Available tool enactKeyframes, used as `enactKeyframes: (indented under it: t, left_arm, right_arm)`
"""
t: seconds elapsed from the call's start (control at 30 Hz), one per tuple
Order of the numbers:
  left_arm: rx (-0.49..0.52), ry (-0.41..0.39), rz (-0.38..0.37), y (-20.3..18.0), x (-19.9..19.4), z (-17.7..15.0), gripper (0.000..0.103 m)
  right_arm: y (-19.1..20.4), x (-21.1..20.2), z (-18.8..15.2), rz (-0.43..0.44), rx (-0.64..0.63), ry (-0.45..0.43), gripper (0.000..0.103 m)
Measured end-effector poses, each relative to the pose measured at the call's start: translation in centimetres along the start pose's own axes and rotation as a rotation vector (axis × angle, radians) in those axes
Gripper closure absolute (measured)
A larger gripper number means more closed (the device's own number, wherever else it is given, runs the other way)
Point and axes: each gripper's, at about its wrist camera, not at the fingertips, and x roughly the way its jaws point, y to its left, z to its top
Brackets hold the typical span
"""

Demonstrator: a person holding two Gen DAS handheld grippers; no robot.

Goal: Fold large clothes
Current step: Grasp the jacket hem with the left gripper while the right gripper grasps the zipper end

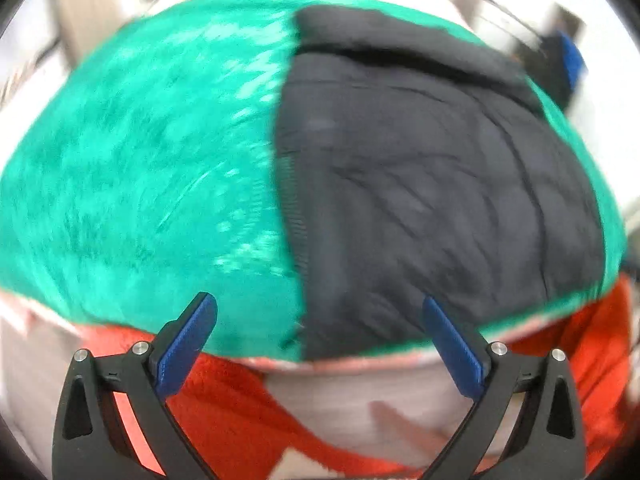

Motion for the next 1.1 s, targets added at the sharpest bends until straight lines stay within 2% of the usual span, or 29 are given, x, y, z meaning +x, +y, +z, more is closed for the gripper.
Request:
enactKeyframes:
  t: [0.07,0.13,0.23,0.27,0.3,0.33,0.37,0.4,0.43,0.57,0.7,0.83,0.93,1.03,1.1]
  left_arm:
    - [-0.043,0.027,-0.053,1.1,1.4,0.5,0.001]
    - [-0.042,0.053,-0.079,1.3,2.7,0.6,0.001]
    - [-0.004,0.104,-0.091,0.1,4.5,0.0,0.003]
    - [0.019,0.103,-0.075,-0.4,4.5,0.0,0.016]
    - [0.038,0.102,-0.073,-1.0,4.4,-0.2,0.044]
    - [0.052,0.109,-0.096,-1.4,4.2,-0.4,0.061]
    - [0.054,0.12,-0.116,-1.7,4.0,-0.4,0.078]
    - [0.053,0.116,-0.105,-1.9,3.6,-0.5,0.083]
    - [0.055,0.111,-0.103,-2.0,3.1,-0.6,0.085]
    - [0.033,0.124,-0.154,-1.3,0.4,-1.5,0.087]
    - [0.046,0.202,-0.215,-0.3,-2.6,-5.6,0.087]
    - [0.031,0.282,-0.263,0.2,-5.6,-10.2,0.087]
    - [0.009,0.306,-0.311,0.9,-8.9,-12.1,0.088]
    - [-0.051,0.275,-0.369,2.2,-11.4,-10.3,0.088]
    - [-0.09,0.187,-0.434,3.6,-13.7,-6.5,0.089]
  right_arm:
    - [-1.5,0.8,0.3,0.094,0.105,0.007,0.002]
    - [-2.3,2.1,0.6,0.193,0.161,0.024,0.003]
    - [-1.9,4.8,0.9,0.221,0.157,0.081,0.014]
    - [-1.4,5.6,0.9,0.218,0.15,0.102,0.023]
    - [-0.9,6.1,1.0,0.205,0.124,0.112,0.03]
    - [-0.5,6.0,1.1,0.195,0.102,0.115,0.055]
    - [-0.2,5.7,1.1,0.173,0.083,0.119,0.07]
    - [0.0,5.3,1.2,0.177,0.072,0.12,0.076]
    - [-0.1,4.6,1.3,0.204,0.069,0.114,0.083]
    - [0.3,1.5,0.8,0.181,0.023,0.102,0.084]
    - [-0.8,-1.6,-1.3,0.225,0.036,0.166,0.084]
    - [-2.1,-3.9,-5.3,0.281,0.12,0.266,0.085]
    - [-3.1,-5.9,-7.0,0.349,0.215,0.285,0.085]
    - [-3.8,-7.8,-5.5,0.417,0.27,0.233,0.086]
    - [-4.3,-9.0,-3.0,0.482,0.28,0.161,0.086]
